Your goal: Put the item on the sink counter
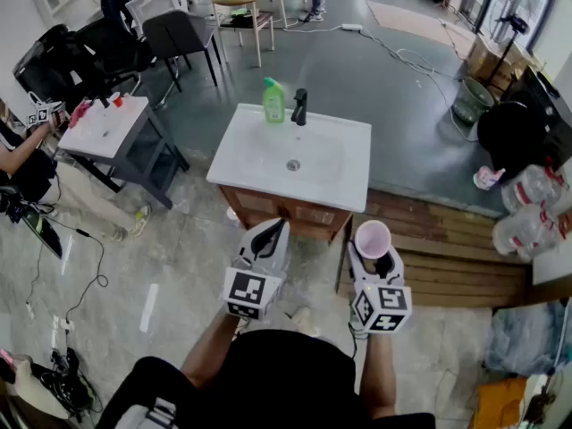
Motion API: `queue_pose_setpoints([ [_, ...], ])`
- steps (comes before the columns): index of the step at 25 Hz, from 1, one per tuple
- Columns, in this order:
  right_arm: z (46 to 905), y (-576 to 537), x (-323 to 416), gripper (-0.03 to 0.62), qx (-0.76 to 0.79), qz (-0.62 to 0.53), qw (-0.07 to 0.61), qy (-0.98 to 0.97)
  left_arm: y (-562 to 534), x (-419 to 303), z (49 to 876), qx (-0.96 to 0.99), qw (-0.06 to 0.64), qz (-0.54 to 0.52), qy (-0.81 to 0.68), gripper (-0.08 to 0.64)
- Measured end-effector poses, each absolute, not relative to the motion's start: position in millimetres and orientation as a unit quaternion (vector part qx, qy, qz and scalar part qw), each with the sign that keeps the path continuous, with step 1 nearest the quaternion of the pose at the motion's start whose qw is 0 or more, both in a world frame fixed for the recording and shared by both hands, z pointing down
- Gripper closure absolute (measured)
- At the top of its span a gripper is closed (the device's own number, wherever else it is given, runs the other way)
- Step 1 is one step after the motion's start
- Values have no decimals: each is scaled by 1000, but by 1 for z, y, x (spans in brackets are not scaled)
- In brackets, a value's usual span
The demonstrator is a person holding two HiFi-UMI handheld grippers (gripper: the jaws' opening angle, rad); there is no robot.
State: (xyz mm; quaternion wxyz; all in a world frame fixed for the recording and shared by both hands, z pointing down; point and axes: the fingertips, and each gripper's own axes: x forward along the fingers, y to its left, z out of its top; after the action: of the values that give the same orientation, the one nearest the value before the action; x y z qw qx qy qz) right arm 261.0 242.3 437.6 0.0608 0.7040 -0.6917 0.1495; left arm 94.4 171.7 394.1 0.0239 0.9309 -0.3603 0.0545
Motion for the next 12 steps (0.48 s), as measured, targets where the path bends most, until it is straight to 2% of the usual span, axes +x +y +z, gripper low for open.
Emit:
queue_pose_setpoints([
  [12, 438, 228, 254, 316, 685, 153, 65, -709, 166, 86, 395, 921, 23, 60, -383, 557],
])
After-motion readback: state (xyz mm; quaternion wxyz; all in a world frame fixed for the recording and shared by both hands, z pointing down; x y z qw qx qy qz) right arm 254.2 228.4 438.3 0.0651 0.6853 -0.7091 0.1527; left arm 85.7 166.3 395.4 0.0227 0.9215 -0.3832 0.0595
